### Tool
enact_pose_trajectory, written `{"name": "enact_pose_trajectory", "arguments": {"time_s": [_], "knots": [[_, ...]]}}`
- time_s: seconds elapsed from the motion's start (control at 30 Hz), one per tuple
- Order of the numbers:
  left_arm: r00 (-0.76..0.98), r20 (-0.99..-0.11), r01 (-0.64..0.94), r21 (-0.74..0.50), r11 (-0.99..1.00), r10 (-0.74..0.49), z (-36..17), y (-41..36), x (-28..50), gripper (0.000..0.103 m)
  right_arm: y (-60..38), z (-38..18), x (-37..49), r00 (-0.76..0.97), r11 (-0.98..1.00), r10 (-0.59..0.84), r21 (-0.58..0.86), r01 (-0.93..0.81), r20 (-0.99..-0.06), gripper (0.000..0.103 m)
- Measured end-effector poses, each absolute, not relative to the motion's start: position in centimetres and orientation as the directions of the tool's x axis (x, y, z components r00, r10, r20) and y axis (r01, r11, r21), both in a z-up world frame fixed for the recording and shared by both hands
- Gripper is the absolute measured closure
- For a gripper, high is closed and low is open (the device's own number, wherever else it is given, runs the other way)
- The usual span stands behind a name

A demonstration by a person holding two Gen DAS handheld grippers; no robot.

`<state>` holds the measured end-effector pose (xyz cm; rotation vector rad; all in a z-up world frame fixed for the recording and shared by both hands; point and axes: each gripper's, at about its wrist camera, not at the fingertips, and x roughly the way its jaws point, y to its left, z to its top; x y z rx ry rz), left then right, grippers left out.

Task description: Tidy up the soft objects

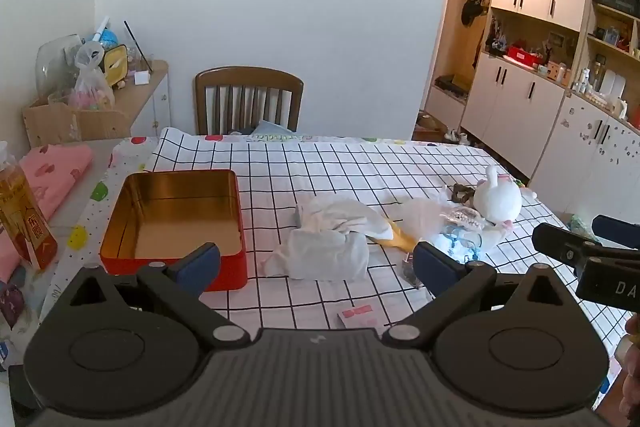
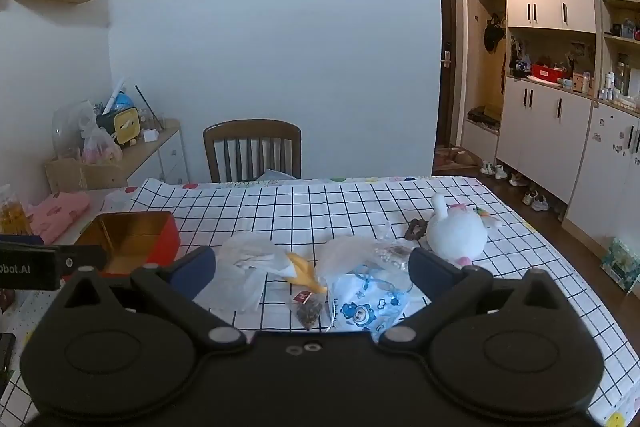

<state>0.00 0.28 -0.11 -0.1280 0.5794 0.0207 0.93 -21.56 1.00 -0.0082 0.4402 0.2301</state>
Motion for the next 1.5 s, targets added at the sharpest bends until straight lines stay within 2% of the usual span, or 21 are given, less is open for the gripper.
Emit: {"name": "enact_pose_trajectory", "arguments": {"time_s": [1.03, 1.3, 1.5], "knots": [[0.844, -0.536, -0.04, -0.087, 0.995, -0.013, 0.4, -0.2, 0.1, 0.0, -21.9, 1.5, 0.9, 0.88, 0.974, 0.219, 0.048, -0.22, -0.421, 0.0], [0.863, -0.505, -0.055, -0.035, 0.998, 0.03, 0.7, -0.9, 0.0, 0.0, -22.0, 1.5, 0.9, 0.882, 0.975, 0.217, 0.045, -0.219, -0.417, 0.0], [0.876, -0.481, -0.063, -0.039, 0.997, 0.036, 0.9, -0.7, -0.1, 0.0, -22.0, 1.4, 0.9, 0.882, 0.975, 0.218, 0.046, -0.219, -0.418, 0.0]]}}
